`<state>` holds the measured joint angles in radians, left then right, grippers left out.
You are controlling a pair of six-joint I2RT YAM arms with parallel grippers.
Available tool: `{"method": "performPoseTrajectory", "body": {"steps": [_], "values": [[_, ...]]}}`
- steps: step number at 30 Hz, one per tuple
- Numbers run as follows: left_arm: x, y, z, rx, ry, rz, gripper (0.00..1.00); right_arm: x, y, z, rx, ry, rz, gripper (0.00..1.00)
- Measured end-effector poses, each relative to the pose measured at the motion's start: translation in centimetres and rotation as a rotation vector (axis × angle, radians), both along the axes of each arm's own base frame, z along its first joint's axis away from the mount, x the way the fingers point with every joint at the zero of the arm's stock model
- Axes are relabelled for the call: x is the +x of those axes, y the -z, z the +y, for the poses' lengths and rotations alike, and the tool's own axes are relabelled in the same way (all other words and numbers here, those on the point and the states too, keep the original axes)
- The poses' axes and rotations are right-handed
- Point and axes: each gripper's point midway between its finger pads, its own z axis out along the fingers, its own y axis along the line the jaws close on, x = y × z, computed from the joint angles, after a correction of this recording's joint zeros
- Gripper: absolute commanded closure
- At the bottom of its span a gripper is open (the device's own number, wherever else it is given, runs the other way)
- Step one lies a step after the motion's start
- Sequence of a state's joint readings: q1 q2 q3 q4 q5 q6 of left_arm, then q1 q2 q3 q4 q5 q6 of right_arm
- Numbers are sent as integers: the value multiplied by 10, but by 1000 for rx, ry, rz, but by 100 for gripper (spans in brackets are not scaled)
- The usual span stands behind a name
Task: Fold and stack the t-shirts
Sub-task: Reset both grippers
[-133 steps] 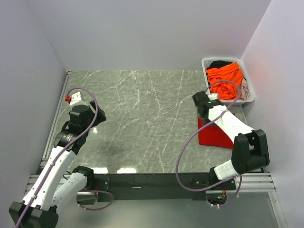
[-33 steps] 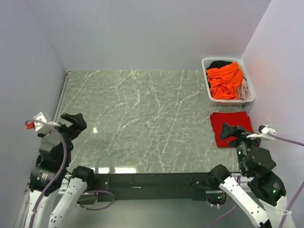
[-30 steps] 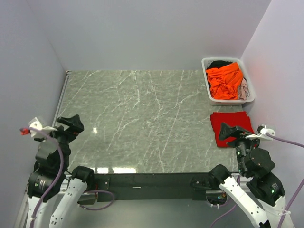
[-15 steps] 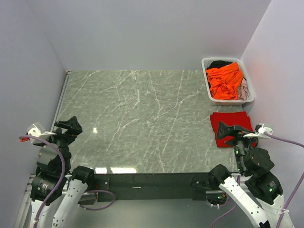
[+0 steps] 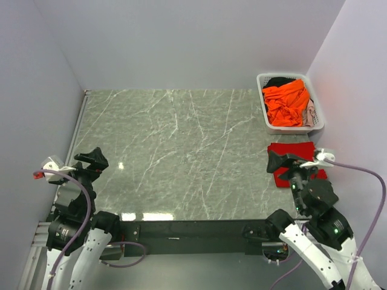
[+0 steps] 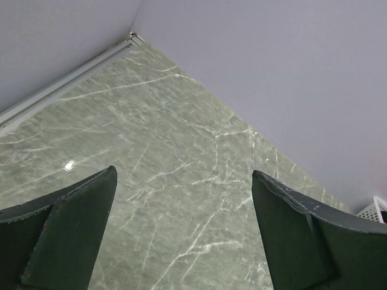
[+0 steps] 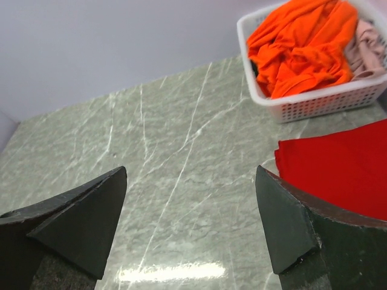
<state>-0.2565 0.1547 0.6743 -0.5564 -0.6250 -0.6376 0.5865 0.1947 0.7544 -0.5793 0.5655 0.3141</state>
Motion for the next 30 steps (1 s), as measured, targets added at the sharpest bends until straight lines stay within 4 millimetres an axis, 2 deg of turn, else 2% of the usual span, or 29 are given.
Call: {"method": "performPoseTrajectory", "body": {"steps": [3,12,17,27,30], "values": [[2,4,-1,-6,3,-11,1,12,10,12,-13,-15,59,7],[16,18,-16,-1,71,46,0,51,63,59,-67,-89,310,8],[20,22,-22,1,97,59,1,60,74,73,-59,-108,368,9],[21,18,-23,-3,105,42,1,47,34,57,44,-80,203,7],[21,19,-23,-3,105,42,1,44,32,53,63,-70,172,7]]}}
